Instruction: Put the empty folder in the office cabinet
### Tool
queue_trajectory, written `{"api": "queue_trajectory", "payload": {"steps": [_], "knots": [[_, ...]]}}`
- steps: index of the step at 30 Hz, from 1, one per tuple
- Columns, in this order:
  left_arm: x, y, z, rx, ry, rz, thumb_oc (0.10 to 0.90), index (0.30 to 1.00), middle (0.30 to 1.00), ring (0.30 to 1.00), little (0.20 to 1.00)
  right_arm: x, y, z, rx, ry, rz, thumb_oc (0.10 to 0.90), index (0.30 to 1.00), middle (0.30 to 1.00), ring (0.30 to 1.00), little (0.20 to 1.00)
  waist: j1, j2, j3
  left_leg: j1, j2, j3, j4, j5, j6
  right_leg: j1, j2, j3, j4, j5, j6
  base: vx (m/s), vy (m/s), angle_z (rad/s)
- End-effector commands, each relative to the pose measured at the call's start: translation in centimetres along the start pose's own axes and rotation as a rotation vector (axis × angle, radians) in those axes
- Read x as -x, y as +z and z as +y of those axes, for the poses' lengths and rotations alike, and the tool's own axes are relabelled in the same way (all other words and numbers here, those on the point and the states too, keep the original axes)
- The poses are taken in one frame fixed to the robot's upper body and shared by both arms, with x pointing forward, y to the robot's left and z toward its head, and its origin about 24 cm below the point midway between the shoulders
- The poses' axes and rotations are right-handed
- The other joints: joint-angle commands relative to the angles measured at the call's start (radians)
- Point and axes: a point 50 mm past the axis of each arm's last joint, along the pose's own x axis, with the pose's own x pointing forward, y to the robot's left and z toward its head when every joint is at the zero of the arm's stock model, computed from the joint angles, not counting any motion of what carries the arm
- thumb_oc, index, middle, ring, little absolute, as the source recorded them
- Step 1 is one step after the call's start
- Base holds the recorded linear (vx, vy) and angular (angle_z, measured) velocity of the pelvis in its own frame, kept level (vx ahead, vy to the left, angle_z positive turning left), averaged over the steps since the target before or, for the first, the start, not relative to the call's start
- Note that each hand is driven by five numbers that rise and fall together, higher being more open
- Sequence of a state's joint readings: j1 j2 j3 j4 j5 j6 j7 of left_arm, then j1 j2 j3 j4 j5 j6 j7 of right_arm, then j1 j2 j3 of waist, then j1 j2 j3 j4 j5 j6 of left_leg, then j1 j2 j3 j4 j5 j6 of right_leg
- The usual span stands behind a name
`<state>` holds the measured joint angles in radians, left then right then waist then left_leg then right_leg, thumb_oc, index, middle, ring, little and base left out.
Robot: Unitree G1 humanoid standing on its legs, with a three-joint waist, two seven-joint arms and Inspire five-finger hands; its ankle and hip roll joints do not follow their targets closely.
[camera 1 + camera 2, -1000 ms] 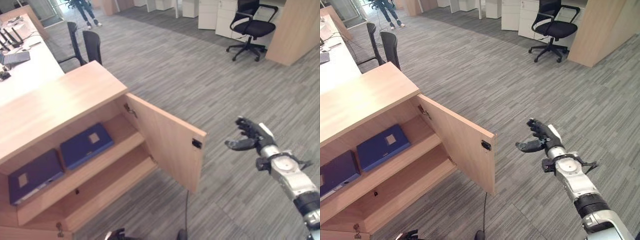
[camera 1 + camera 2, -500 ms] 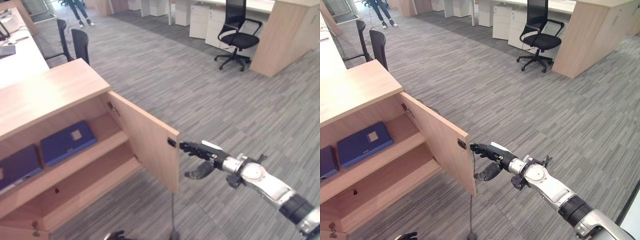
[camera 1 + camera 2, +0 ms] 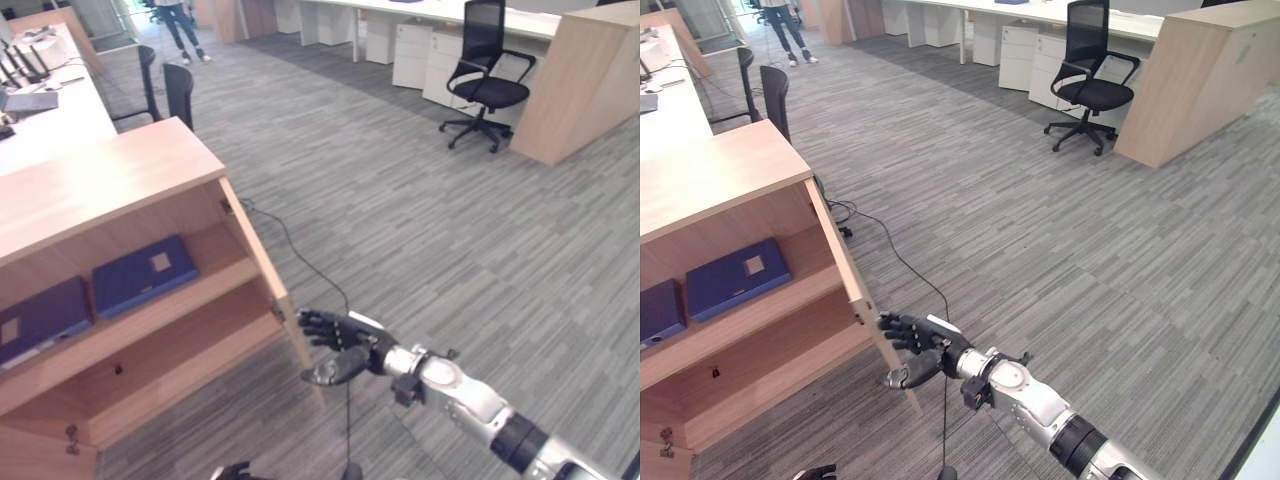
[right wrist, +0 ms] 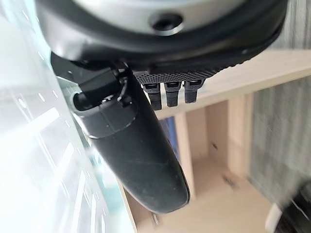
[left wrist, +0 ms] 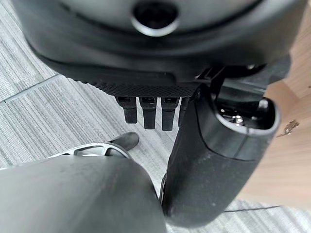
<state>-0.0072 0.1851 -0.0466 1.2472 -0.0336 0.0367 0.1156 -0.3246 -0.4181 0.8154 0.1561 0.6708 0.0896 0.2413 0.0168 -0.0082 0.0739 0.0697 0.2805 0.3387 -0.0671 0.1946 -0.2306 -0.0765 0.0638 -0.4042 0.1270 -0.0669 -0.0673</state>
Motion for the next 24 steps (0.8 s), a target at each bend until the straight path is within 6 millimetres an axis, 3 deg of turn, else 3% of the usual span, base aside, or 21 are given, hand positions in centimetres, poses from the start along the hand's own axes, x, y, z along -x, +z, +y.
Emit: {"api": "queue_trajectory", "payload": {"steps": [1, 5, 11, 15, 19, 20, 22, 24], "knots": [[0.2, -2.4, 0.2, -0.081, 0.022, 0.072, 0.8, 0.9, 0.9, 0.9, 0.9, -1.6, 6.2, 0.1, 0.017, 0.011, -0.293, 0.8, 0.9, 0.9, 0.9, 0.9, 0.018, 0.0, -0.008, 0.001, -0.017, 0.036, -0.01, 0.045, 0.047, 0.176, -0.035, 0.094, -0.214, -0.065, 0.079, 0.01, 0.008, 0.34], [0.3, -2.8, 0.1, -0.083, 0.021, 0.083, 0.8, 0.9, 0.9, 0.9, 0.9, -1.5, 6.2, -0.1, -0.042, -0.002, -0.316, 0.8, 0.9, 0.9, 0.9, 0.9, 0.027, 0.002, -0.009, -0.006, -0.02, 0.024, -0.01, 0.057, 0.045, 0.182, -0.035, 0.086, -0.214, -0.067, 0.078, 0.01, 0.018, 0.4], [0.5, -3.5, 0.2, -0.108, 0.024, 0.082, 0.8, 0.9, 0.9, 0.9, 0.9, -4.0, 5.8, 2.6, -0.145, 0.106, -0.295, 0.8, 0.9, 0.9, 0.9, 0.9, 0.072, 0.005, -0.002, -0.023, -0.026, -0.02, -0.003, 0.077, 0.047, 0.185, -0.038, 0.062, -0.214, -0.07, 0.076, -0.01, 0.002, 0.1], [0.4, -3.2, 1.1, -0.115, 0.047, 0.057, 0.8, 0.9, 0.9, 0.9, 0.9, -4.1, 4.9, 3.5, -0.112, 0.155, -0.25, 0.8, 0.9, 0.9, 0.9, 0.9, 0.104, 0.012, 0.005, -0.04, -0.024, -0.057, -0.003, 0.101, 0.04, 0.186, -0.042, 0.039, -0.214, -0.065, 0.077, -0.01, -0.028, 0.33], [0.3, -2.3, 1.5, -0.099, 0.063, 0.021, 0.8, 0.9, 0.9, 0.9, 0.9, -3.8, 4.5, 2.9, -0.091, 0.131, -0.236, 0.8, 0.9, 0.9, 0.9, 0.9, 0.127, 0.022, 0.022, -0.084, -0.021, -0.092, -0.007, 0.146, 0.021, 0.169, -0.047, 0.008, -0.214, -0.059, 0.079, -0.06, -0.023, 0.17], [0.2, -1.9, 1.6, -0.091, 0.07, 0.006, 0.8, 0.9, 0.9, 0.9, 0.9, -3.6, 4.3, 2.5, -0.072, 0.114, -0.228, 0.8, 0.9, 0.9, 0.9, 0.9, 0.134, 0.028, 0.034, -0.116, -0.02, -0.119, -0.005, 0.184, 0.006, 0.157, -0.051, -0.013, -0.214, -0.058, 0.079, -0.15, -0.002, 0.31], [0.1, -1.0, 1.9, -0.077, 0.078, -0.018, 0.8, 0.9, 0.9, 0.9, 0.9, -3.0, 3.8, 1.5, -0.043, 0.069, -0.205, 0.8, 0.9, 0.9, 0.9, 0.9, 0.148, 0.031, 0.047, -0.149, -0.028, -0.168, -0.013, 0.206, -0.006, 0.133, -0.067, -0.053, -0.214, -0.054, 0.081, -0.14, 0.014, 0.52], [0.0, -0.7, 2.1, -0.063, 0.086, -0.023, 0.8, 0.9, 0.9, 0.9, 0.9, -2.2, 2.7, 0.7, -0.022, 0.025, -0.167, 0.8, 0.9, 0.9, 0.9, 0.9, 0.15, 0.029, 0.043, -0.145, -0.039, -0.189, -0.011, 0.163, 0.011, 0.111, -0.085, -0.092, -0.214, -0.052, 0.088, -0.08, 0.004, 0.8]]}}
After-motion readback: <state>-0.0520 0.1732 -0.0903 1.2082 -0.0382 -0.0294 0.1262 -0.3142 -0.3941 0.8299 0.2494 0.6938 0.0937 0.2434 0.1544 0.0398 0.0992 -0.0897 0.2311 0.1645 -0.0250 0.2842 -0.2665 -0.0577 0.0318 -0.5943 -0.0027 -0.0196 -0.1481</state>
